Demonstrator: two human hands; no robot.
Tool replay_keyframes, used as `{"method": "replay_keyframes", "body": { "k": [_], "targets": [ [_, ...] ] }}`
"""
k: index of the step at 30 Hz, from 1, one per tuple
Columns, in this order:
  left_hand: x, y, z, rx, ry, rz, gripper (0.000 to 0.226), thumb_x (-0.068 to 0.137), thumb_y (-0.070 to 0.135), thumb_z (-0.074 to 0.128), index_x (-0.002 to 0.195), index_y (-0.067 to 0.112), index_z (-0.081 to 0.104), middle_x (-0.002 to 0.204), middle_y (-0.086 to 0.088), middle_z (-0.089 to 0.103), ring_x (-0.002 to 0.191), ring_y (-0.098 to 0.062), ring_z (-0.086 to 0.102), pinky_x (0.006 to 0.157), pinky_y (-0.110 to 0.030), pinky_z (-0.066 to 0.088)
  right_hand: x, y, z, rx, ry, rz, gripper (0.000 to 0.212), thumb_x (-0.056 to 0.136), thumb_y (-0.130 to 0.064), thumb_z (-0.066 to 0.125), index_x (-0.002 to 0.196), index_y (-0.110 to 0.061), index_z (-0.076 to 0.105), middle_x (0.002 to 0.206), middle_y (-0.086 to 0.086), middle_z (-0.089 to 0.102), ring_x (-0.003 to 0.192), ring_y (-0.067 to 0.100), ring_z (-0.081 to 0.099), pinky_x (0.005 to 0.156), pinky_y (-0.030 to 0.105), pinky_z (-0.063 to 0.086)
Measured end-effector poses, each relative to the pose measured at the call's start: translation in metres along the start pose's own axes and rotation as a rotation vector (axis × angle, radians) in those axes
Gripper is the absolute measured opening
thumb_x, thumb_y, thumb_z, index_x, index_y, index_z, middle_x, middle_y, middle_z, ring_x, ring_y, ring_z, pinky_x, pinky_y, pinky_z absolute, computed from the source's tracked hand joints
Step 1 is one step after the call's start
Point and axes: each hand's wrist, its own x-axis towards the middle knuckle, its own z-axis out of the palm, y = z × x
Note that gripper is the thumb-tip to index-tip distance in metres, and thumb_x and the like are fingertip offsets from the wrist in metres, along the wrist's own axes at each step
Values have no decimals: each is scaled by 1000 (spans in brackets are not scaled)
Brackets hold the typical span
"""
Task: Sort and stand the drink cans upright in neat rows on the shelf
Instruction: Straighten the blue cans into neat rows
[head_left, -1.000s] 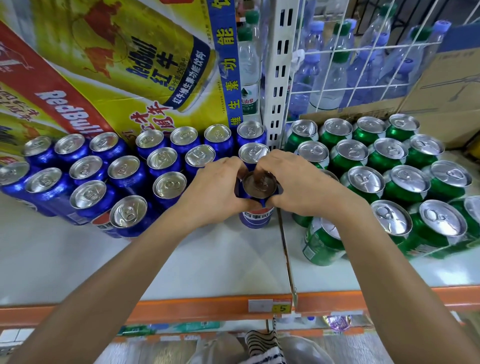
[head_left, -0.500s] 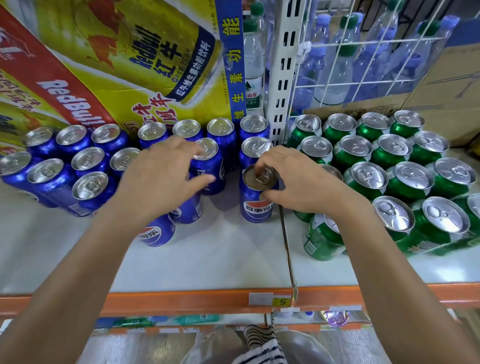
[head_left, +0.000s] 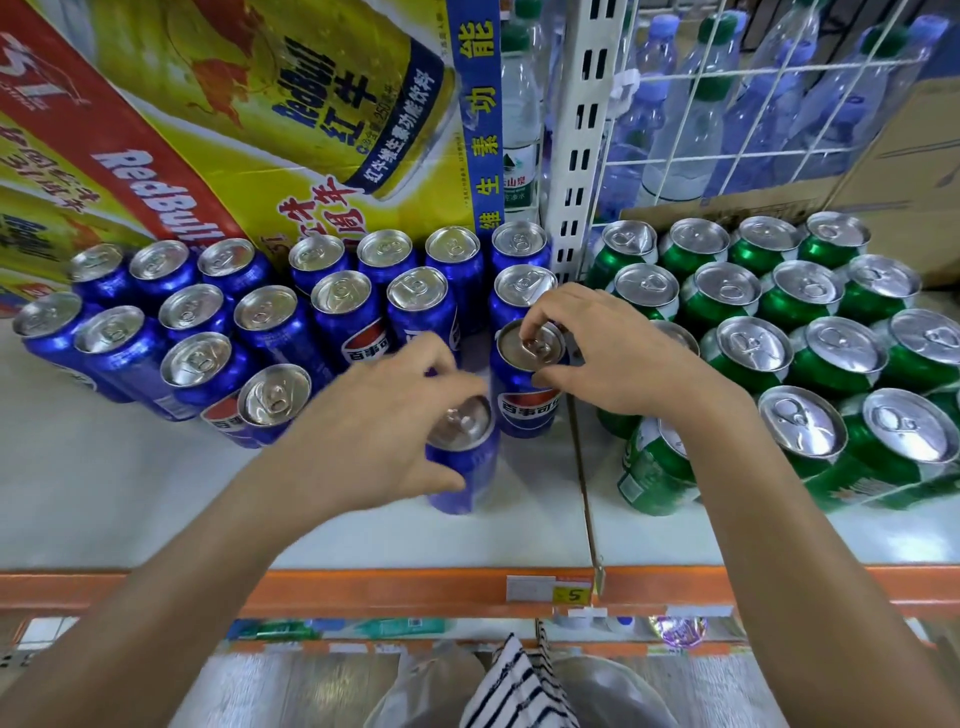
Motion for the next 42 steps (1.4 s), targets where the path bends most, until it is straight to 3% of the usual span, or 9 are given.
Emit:
{"method": "replay_keyframes", "body": {
  "k": [4, 9, 14, 23, 27, 30, 32, 36, 42],
  "targets": [
    [6, 19, 14, -138, 70, 60, 74, 66, 46, 78, 133, 33, 48, 120, 10, 38, 103, -15, 50, 79, -26, 35, 1, 1, 1, -4, 4, 1, 34, 77, -17, 74, 106, -19, 56, 106, -8, 46, 97, 10, 43, 82, 17, 25],
    [14, 25, 32, -221, 193, 132, 76, 58, 36, 85, 127, 21, 56, 117, 4, 43, 100, -23, 52, 83, -39, 49, 3, 4, -1, 17, -15, -23, 37, 74, -11, 74, 106, -19, 58, 106, -7, 49, 95, 9, 45, 74, 16, 29],
    [20, 35, 39, -213, 360, 192, 55, 56, 32, 79, 106, 15, 65, 103, 1, 54, 86, -23, 49, 76, -17, 32, 1, 5, -5, 23, -31, -29, 39, 75, -3, 71, 110, -16, 58, 105, -7, 48, 93, 8, 45, 70, 12, 29],
    [18, 35, 33, -226, 220, 143, 60, 68, 34, 82, 118, 23, 51, 116, 5, 36, 104, -16, 40, 84, -33, 46, 0, 4, -4, 3, -34, -13, 40, 74, -1, 67, 110, -18, 58, 112, -3, 54, 91, 9, 47, 71, 16, 33],
    [16, 24, 19, -381, 118, 112, 56, 70, 57, 73, 117, 33, 56, 126, 15, 35, 107, 1, 38, 88, -15, 38, -1, 3, -8, -11, -59, -22, 43, 75, 3, 62, 113, -17, 60, 116, -1, 54, 102, 13, 50, 78, 17, 34],
    [27, -1, -1, -524, 407, 2, 43, 78, 63, 52, 100, 28, 66, 107, 12, 56, 97, -2, 53, 83, -25, 50, 4, 3, -17, -50, 24, -12, 40, 81, 1, 59, 118, -16, 61, 116, 2, 56, 107, 17, 52, 83, 14, 32],
    [44, -25, -10, -395, 513, -75, 42, 83, 57, 49, 100, 24, 66, 101, 6, 61, 99, -11, 55, 84, -27, 46, 17, 2, -23, -118, 85, -4, 37, 85, -4, 56, 121, -13, 60, 120, 6, 57, 112, 22, 52, 83, 16, 30],
    [88, -56, -18, -170, 394, -201, 43, 84, 42, 65, 121, 20, 59, 123, -8, 58, 115, -25, 50, 91, -32, 36, 62, -2, -27, -224, 104, -8, 36, 91, -12, 53, 127, -11, 57, 130, 9, 55, 119, 25, 49, 99, 27, 32],
    [123, -51, -12, 164, 160, -315, 80, 72, 65, 65, 133, 18, 41, 126, -15, 53, 116, -35, 48, 95, -45, 42, 102, 3, -12, -363, 15, 80, 36, 94, -22, 48, 130, -16, 54, 131, 11, 54, 119, 31, 48, 96, 34, 39]
  ]
}}
